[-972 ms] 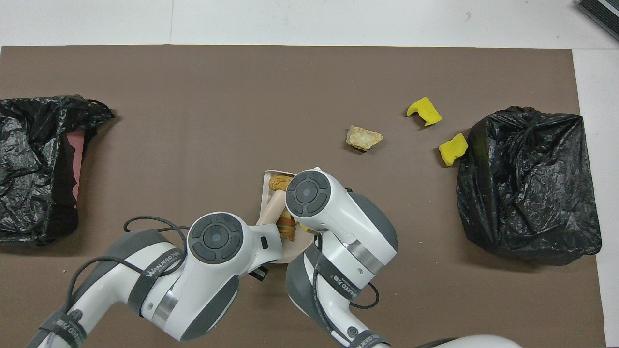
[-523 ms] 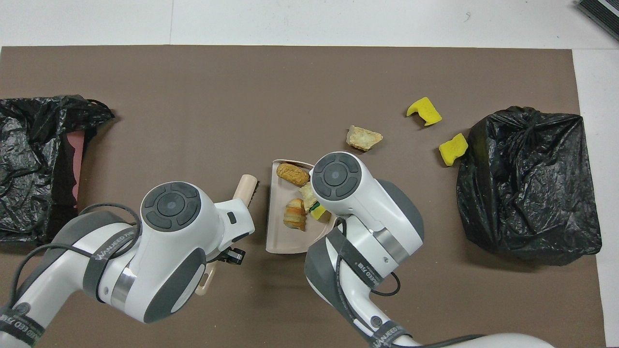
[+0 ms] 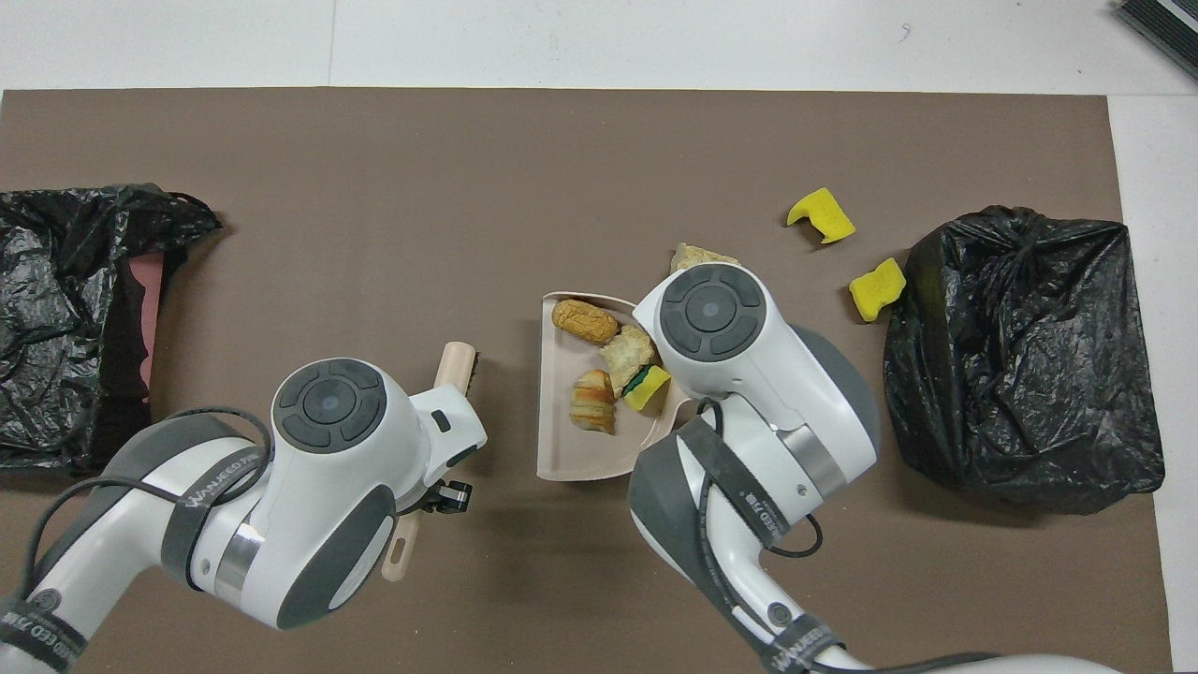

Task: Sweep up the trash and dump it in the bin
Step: 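Carry the loaded dustpan with the right gripper toward the black bag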

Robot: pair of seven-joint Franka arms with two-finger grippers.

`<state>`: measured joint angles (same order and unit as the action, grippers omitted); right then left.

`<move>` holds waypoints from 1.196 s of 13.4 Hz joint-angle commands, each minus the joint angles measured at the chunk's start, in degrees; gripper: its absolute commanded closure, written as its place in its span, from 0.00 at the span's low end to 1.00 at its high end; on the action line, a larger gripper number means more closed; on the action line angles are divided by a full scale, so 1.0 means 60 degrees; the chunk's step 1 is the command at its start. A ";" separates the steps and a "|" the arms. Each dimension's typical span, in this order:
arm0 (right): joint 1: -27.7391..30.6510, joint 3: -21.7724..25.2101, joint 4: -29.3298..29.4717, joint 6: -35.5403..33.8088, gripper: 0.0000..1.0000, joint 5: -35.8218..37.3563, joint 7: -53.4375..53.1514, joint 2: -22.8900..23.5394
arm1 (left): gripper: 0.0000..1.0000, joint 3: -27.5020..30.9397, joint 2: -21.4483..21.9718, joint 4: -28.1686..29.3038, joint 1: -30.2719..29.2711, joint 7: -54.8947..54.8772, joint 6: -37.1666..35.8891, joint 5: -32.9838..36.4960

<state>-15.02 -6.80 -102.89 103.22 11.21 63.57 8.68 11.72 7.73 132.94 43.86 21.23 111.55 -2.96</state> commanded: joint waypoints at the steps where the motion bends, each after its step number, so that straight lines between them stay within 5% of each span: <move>1: 0.0889 -0.0054 0.0449 -0.0488 1.00 -0.0272 0.1674 -0.0085 | 1.00 -0.0064 0.0425 0.0476 0.0305 0.0911 0.0290 -0.0397; 10: 0.4681 0.0020 0.1123 -0.0432 1.00 -0.0126 0.6201 -0.0334 | 1.00 -0.0108 0.0894 0.1851 0.3497 0.3859 0.1855 -0.1117; 16: 0.6428 0.0064 0.1066 0.0534 1.00 0.1863 0.6459 -0.0363 | 1.00 -0.0123 0.0586 0.2087 0.3544 0.3655 0.2443 -0.1117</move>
<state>22.28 -5.66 -96.60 104.82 18.37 103.86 6.97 10.23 11.13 143.77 64.27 43.88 124.50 -9.06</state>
